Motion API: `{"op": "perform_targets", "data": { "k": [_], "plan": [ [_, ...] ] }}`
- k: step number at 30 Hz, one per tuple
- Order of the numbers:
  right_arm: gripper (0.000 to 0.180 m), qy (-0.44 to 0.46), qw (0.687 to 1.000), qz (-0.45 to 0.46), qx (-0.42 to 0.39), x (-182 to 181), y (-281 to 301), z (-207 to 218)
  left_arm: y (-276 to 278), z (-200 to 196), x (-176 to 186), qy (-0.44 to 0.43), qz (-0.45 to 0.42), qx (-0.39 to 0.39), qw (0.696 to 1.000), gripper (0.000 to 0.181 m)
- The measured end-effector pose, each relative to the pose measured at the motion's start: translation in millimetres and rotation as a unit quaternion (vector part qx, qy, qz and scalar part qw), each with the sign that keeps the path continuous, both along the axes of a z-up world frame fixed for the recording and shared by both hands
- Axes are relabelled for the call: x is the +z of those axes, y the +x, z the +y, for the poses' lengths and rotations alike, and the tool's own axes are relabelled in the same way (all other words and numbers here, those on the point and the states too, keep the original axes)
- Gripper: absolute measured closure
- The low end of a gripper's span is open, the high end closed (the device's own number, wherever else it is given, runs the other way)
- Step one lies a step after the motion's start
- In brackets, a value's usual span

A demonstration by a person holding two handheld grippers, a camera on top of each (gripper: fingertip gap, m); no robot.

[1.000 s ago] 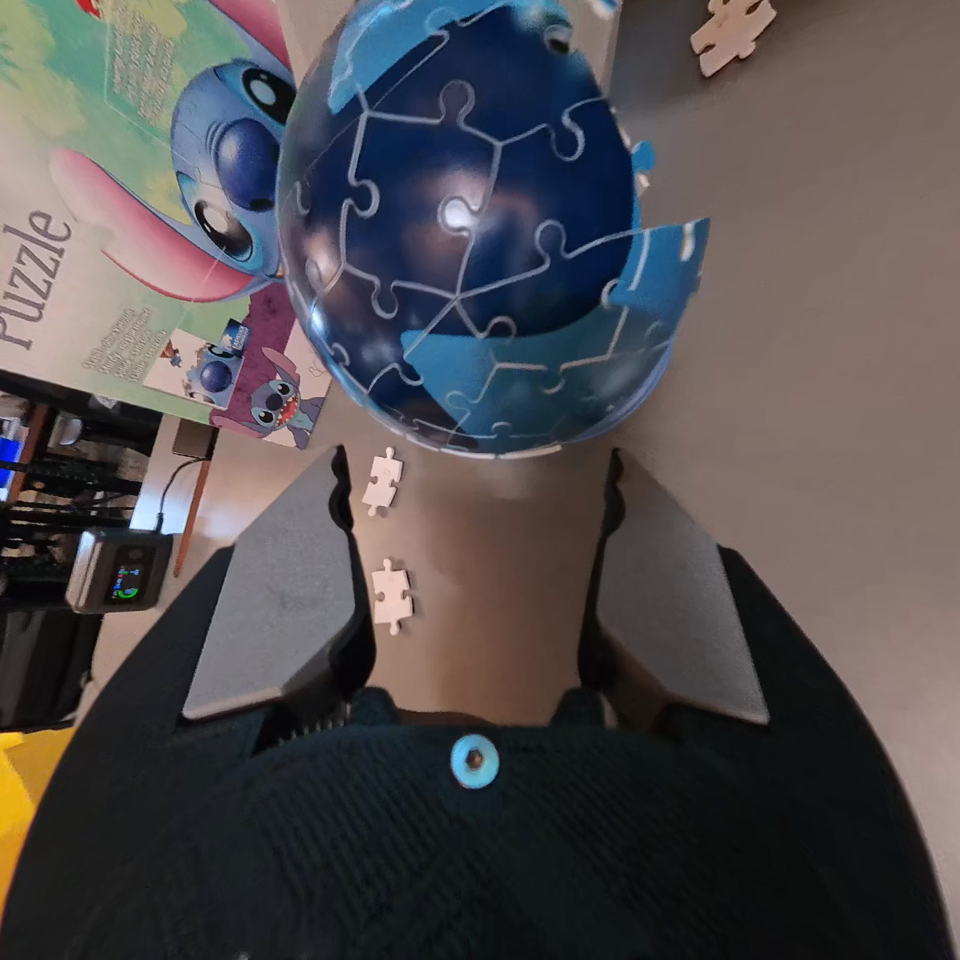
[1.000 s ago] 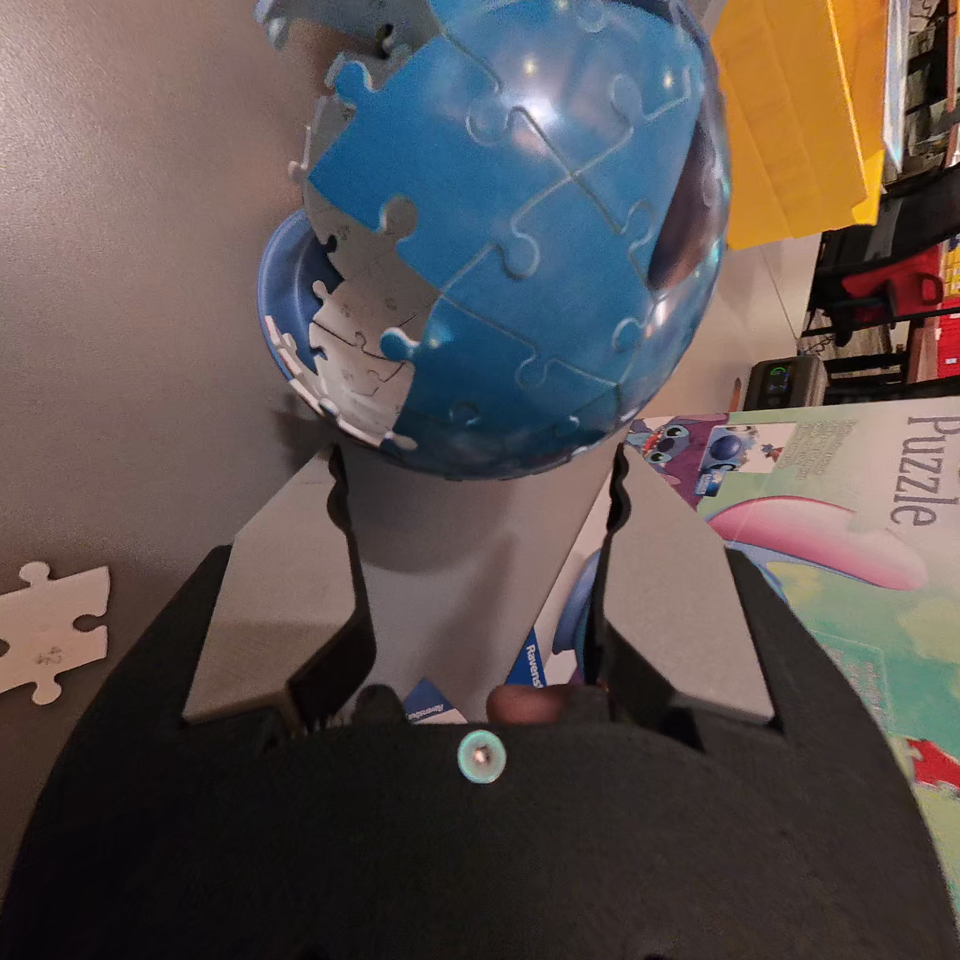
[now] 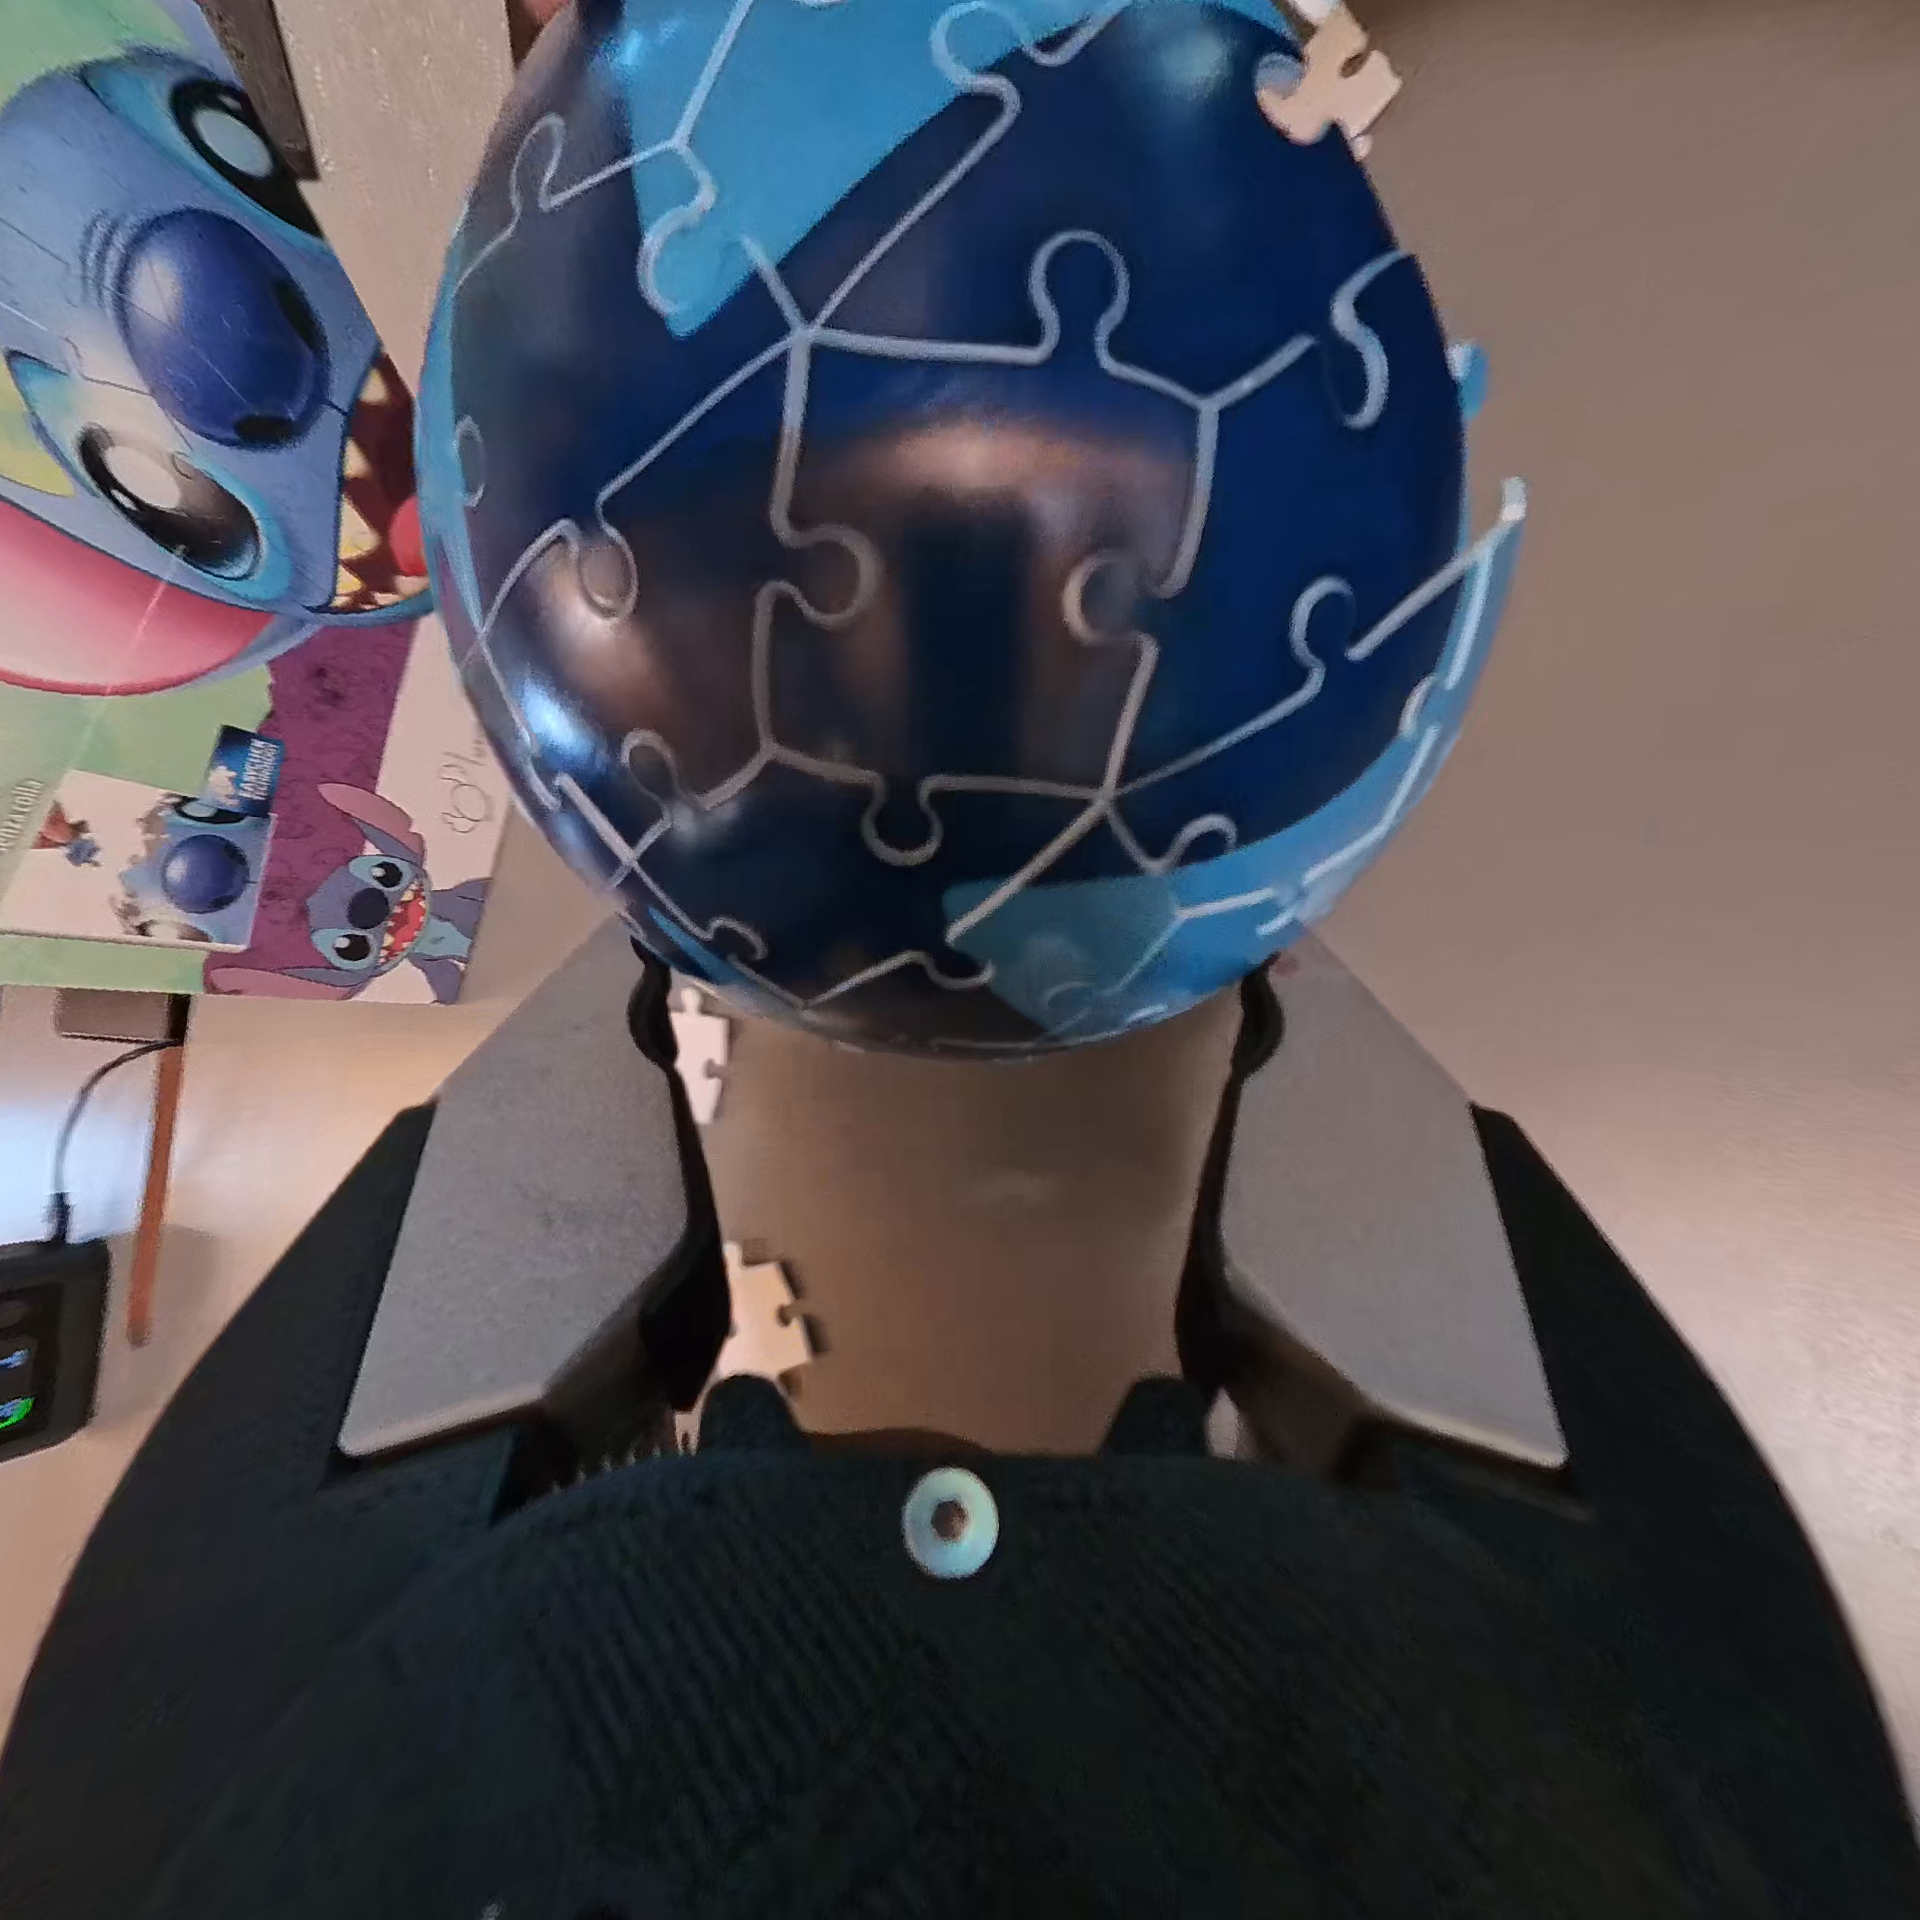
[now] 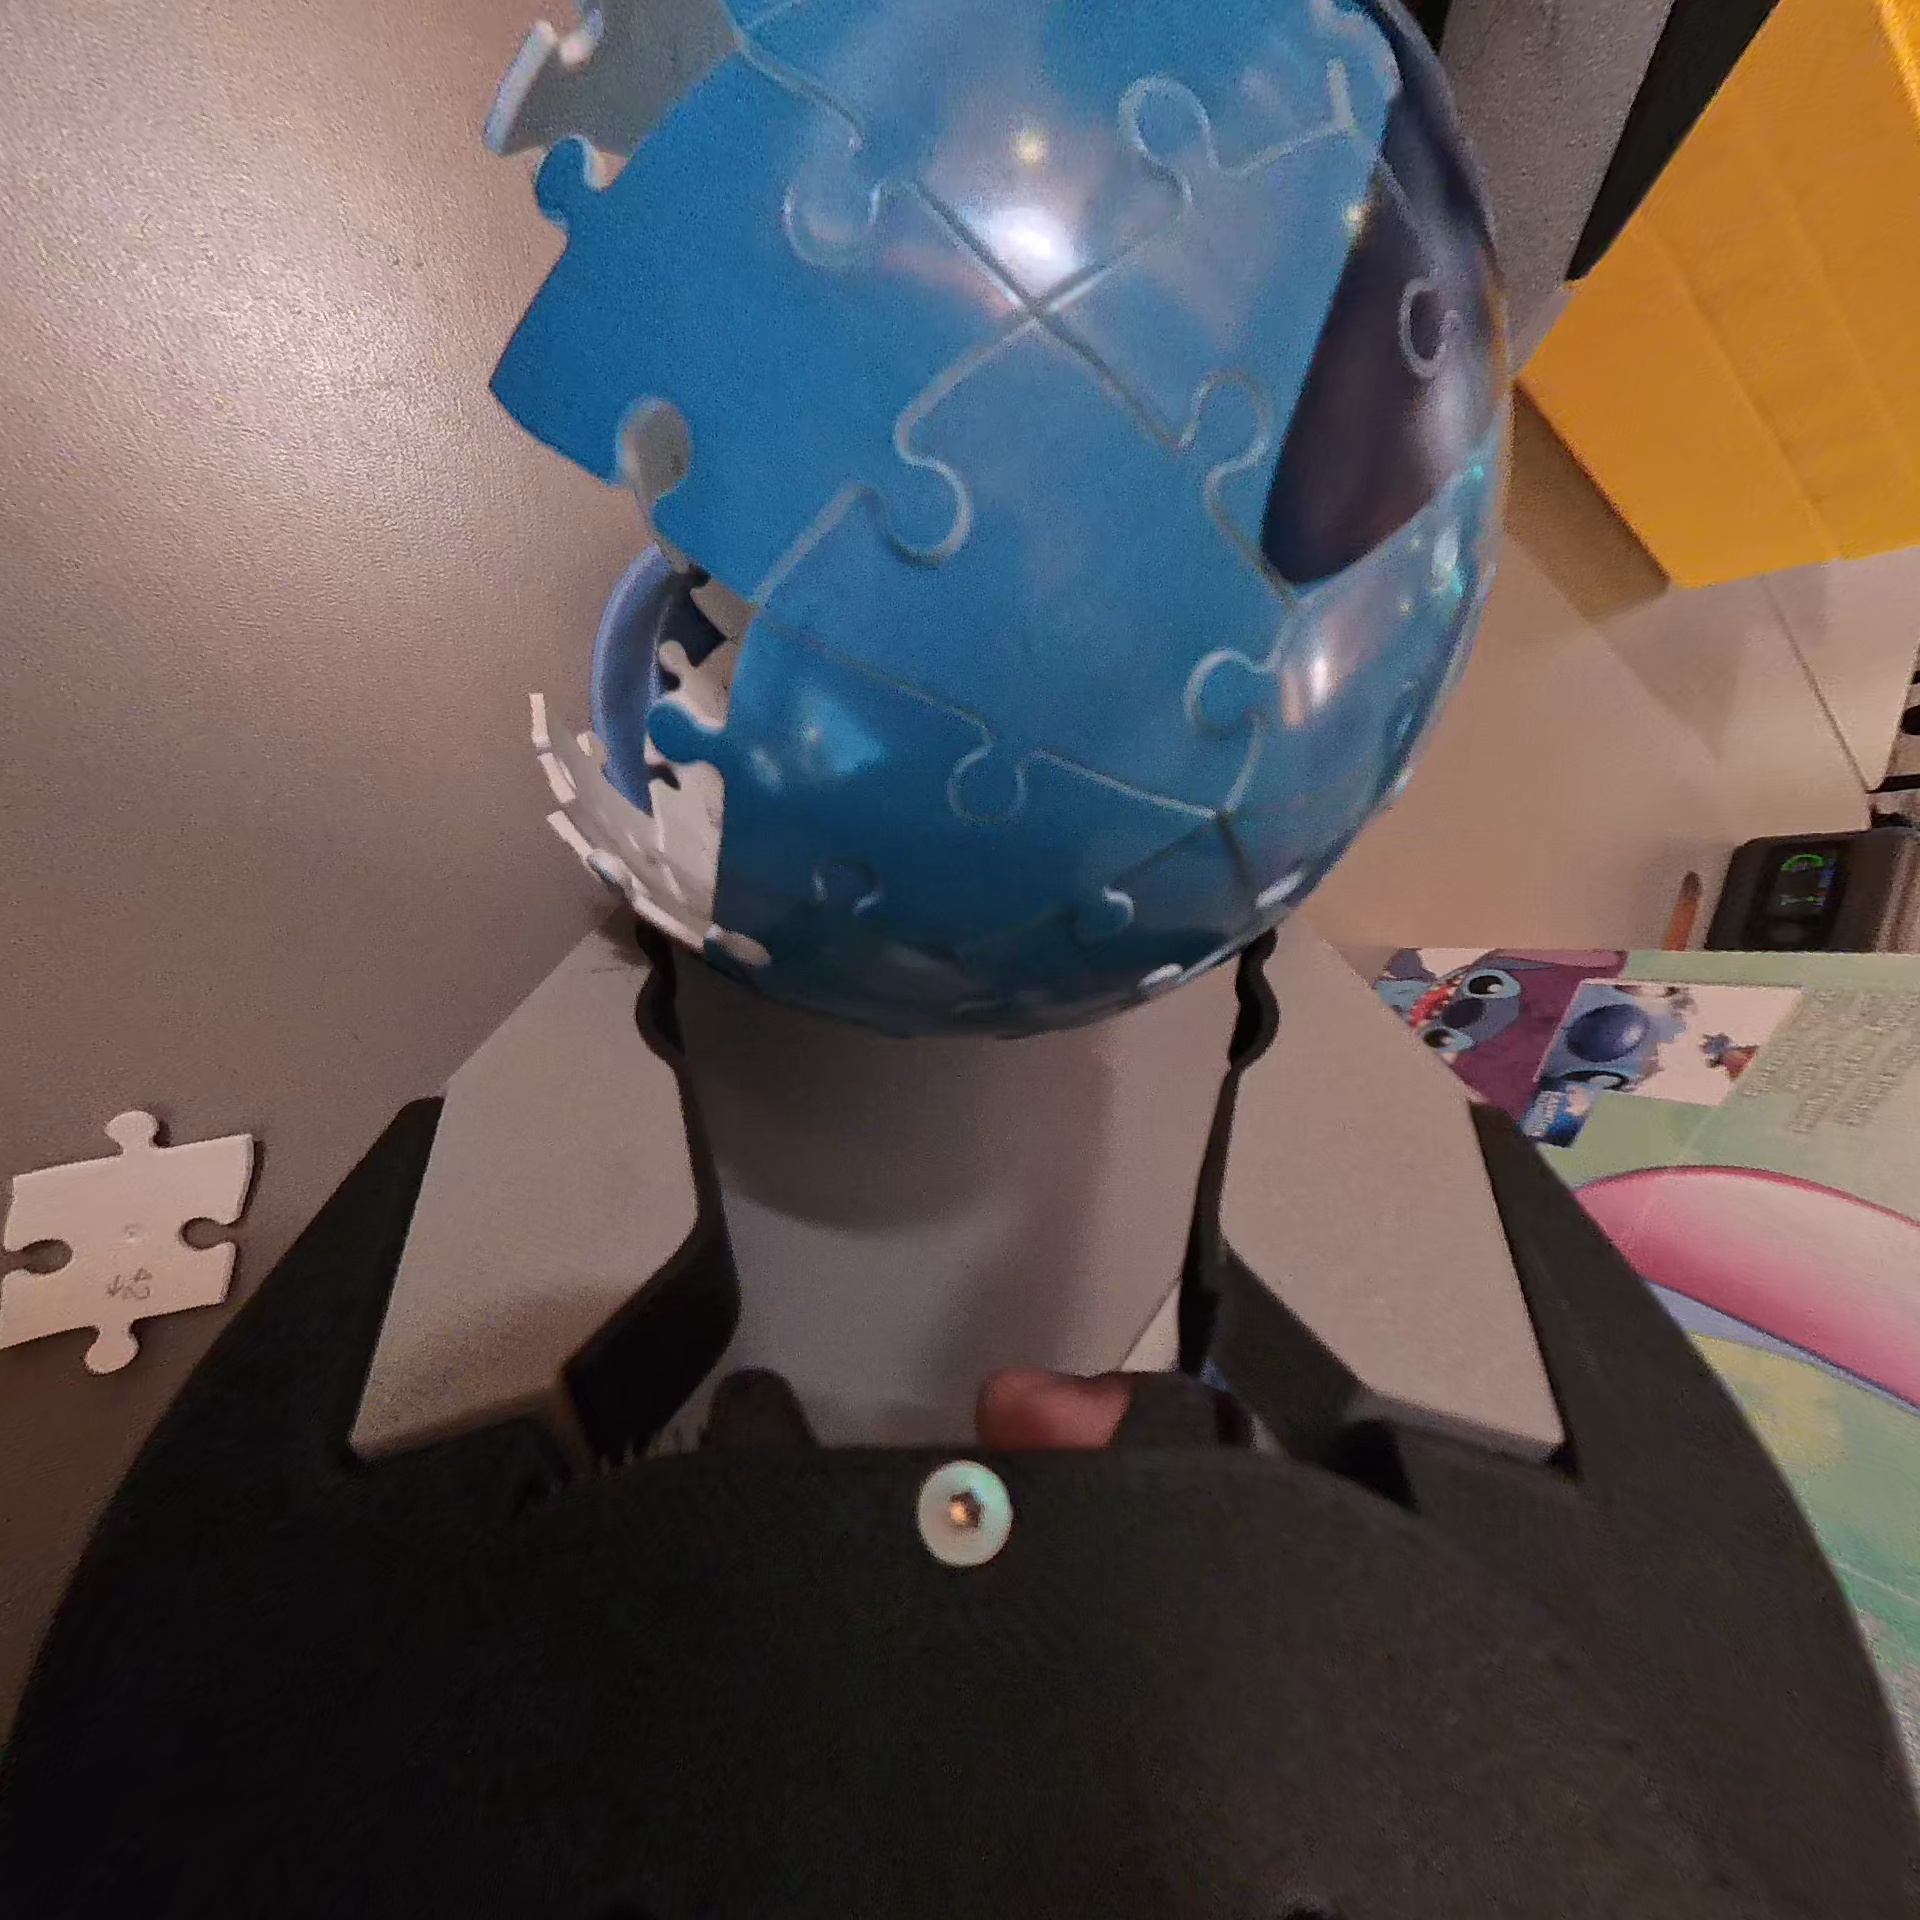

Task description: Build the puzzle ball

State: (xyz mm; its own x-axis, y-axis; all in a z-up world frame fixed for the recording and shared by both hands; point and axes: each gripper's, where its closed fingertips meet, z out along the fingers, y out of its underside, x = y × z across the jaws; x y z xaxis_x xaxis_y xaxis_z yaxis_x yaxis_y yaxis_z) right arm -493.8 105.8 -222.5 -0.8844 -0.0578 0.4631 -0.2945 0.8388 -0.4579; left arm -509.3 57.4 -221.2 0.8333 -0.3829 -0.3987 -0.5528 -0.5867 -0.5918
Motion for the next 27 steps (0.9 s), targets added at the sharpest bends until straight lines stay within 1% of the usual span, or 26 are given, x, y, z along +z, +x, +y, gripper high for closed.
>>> {"op": "perform_targets", "data": {
  "k": [4, 8, 13, 16, 19, 25, 27],
  "plan": [
    [0.077, 0.025, 0.998, 0.056, -0.015, 6.9, -11.0, 3.0, -12.6, -0.5, 8.6, 0.009, 0.075, 0.02, 0.997, 0.074],
    [0.077, 0.056, 0.994, 0.096, -0.024, 3.6, -15.5, 1.7, -19.5, -6.2, 4.7, -0.013, 0.136, 0.031, 0.99, 0.075],
    [0.069, 0.077, 0.987, 0.138, -0.028, 8.5, -18.8, 0.4, -23.8, -9.8, 8.9, -0.009, 0.191, 0.038, 0.981, 0.082],
    [0.07, 0.092, 0.982, 0.163, -0.029, 11.8, -18.1, 3.1, -22.9, -12.0, 10.5, 0.0, 0.193, 0.041, 0.98, 0.082],
    [0.069, 0.094, 0.981, 0.17, -0.028, 12.7, -15.6, 2.4, -25.4, -15.6, 9.7, -0.001, 0.202, 0.046, 0.978, 0.083],
    [0.069, 0.117, 0.975, 0.188, -0.029, 9.4, -15.6, 3.5, -22.6, -18.2, 6.3, -0.005, 0.193, 0.047, 0.98, 0.08],
    [0.072, 0.119, 0.973, 0.194, -0.034, 11.9, -14.6, 6.2, -21.7, -20.8, 5.4, -0.007, 0.183, 0.051, 0.982, 0.08]
  ]
}}
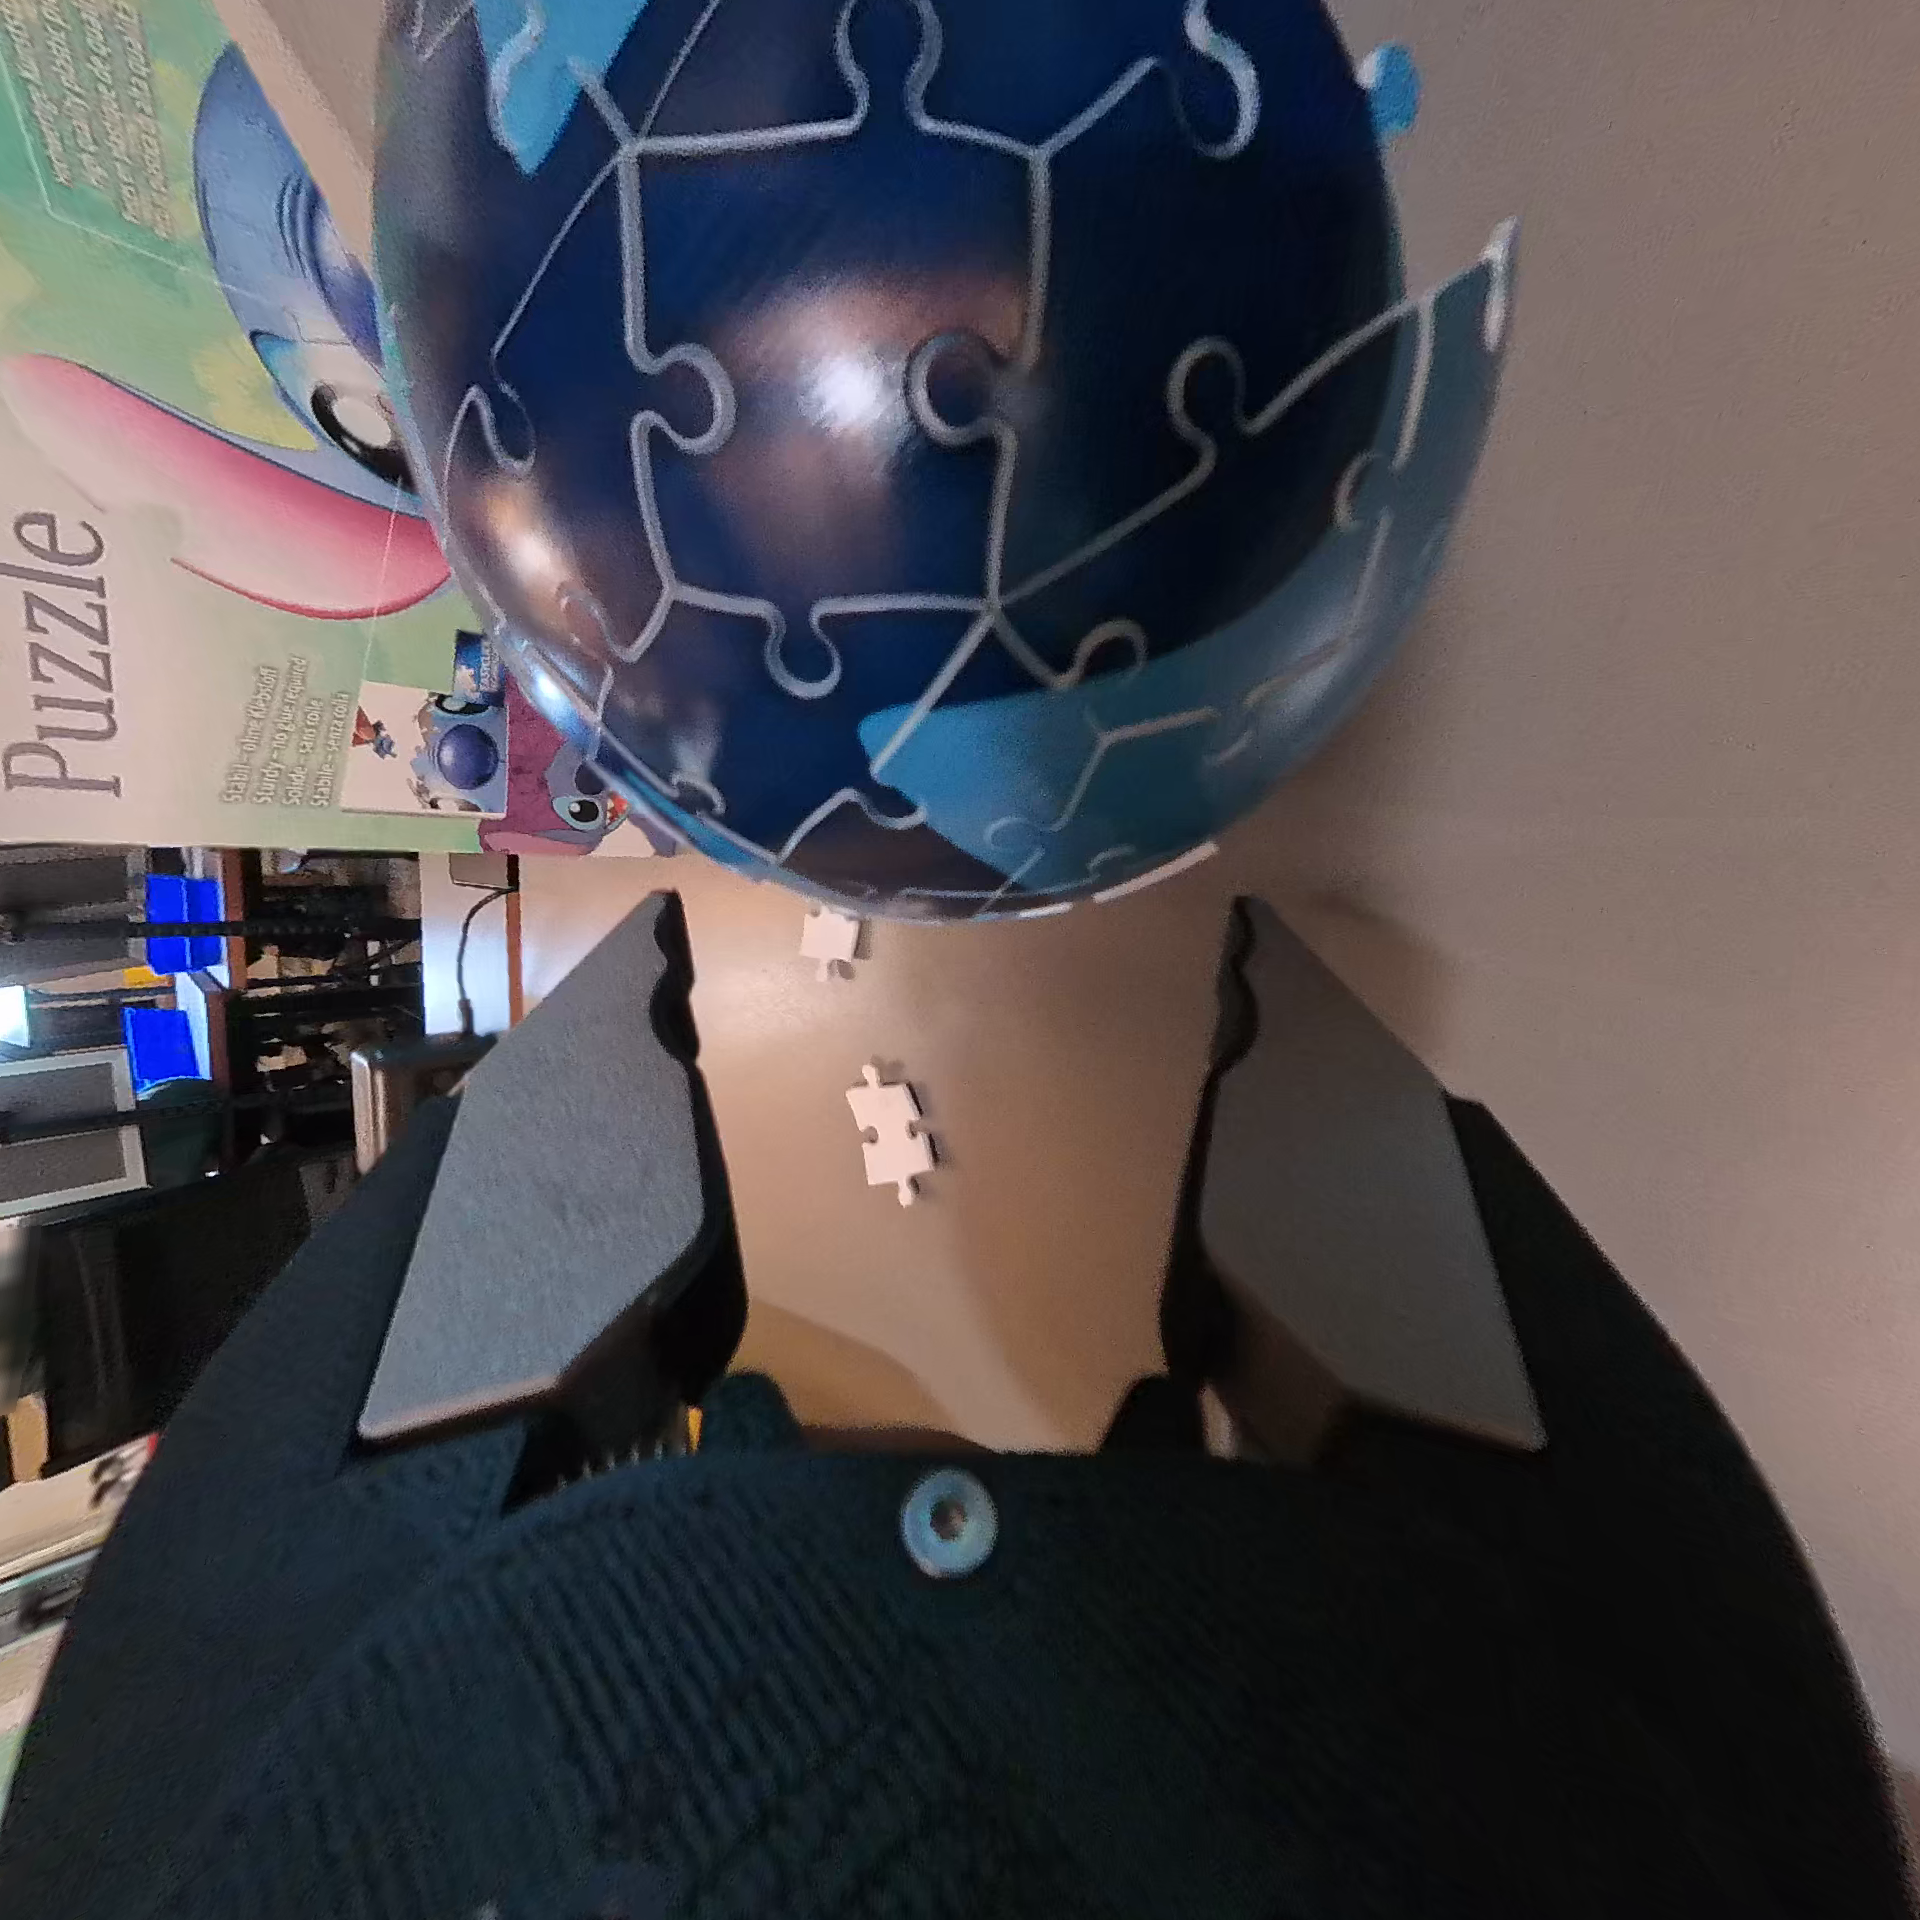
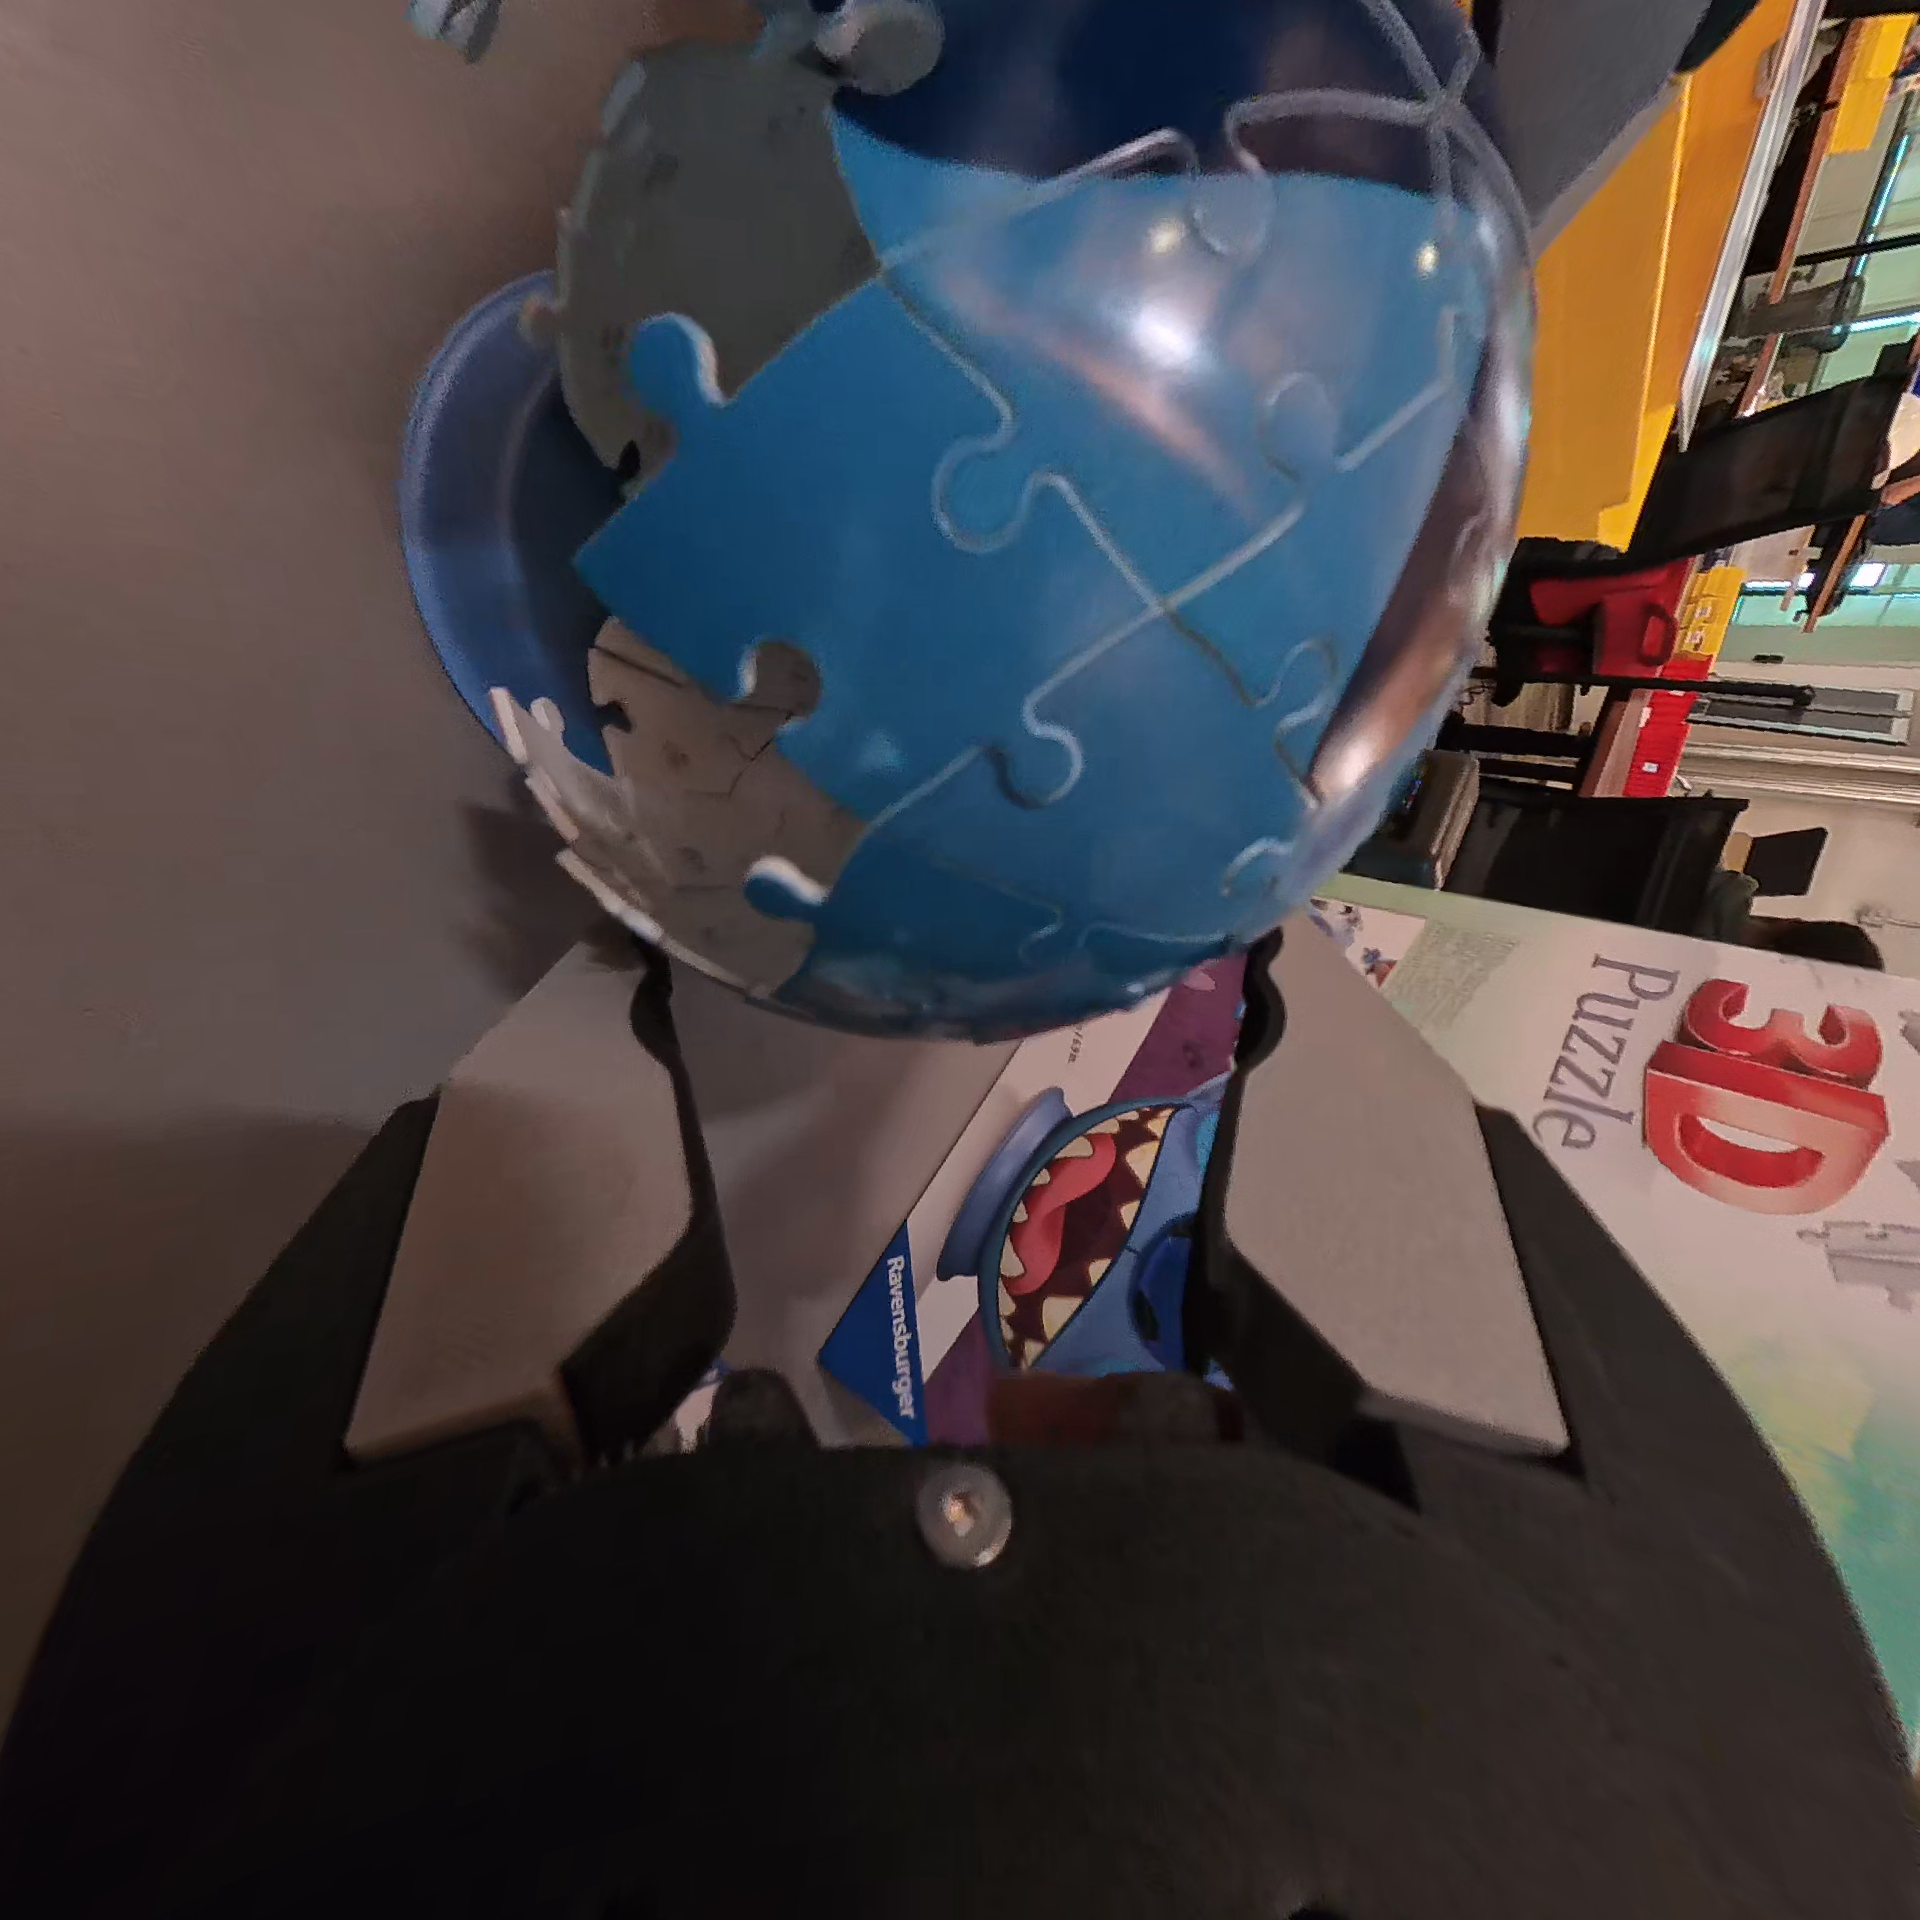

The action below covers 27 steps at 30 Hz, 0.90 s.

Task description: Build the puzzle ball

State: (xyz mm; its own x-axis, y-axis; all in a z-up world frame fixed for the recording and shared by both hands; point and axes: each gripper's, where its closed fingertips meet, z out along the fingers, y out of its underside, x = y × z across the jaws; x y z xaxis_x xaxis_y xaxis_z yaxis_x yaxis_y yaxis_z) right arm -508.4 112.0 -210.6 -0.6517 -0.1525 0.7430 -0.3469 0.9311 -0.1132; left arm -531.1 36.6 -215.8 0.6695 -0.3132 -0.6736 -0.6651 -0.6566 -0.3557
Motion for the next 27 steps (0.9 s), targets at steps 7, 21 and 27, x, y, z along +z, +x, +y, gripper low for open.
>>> {"op": "perform_targets", "data": {
  "k": [7, 21, 27],
  "plan": [
    [0.072, 0.0, 0.999, 0.013, -0.032, 14.0, 0.4, 20.3, 0.8, -4.6, 1.2, 0.009, -0.029, 0.004, 1.0, 0.08],
    [0.122, -0.137, 0.962, -0.201, -0.123, -2.0, 124.2, 76.0, 13.2, -28.8, 13.6, 0.039, -0.123, 0.024, 0.991, 0.083],
    [0.124, -0.168, 0.952, -0.221, -0.132, -35.2, 131.1, 71.3, 55.2, -41.6, 20.2, 0.065, -0.221, 0.012, 0.973, 0.084]
  ]
}}
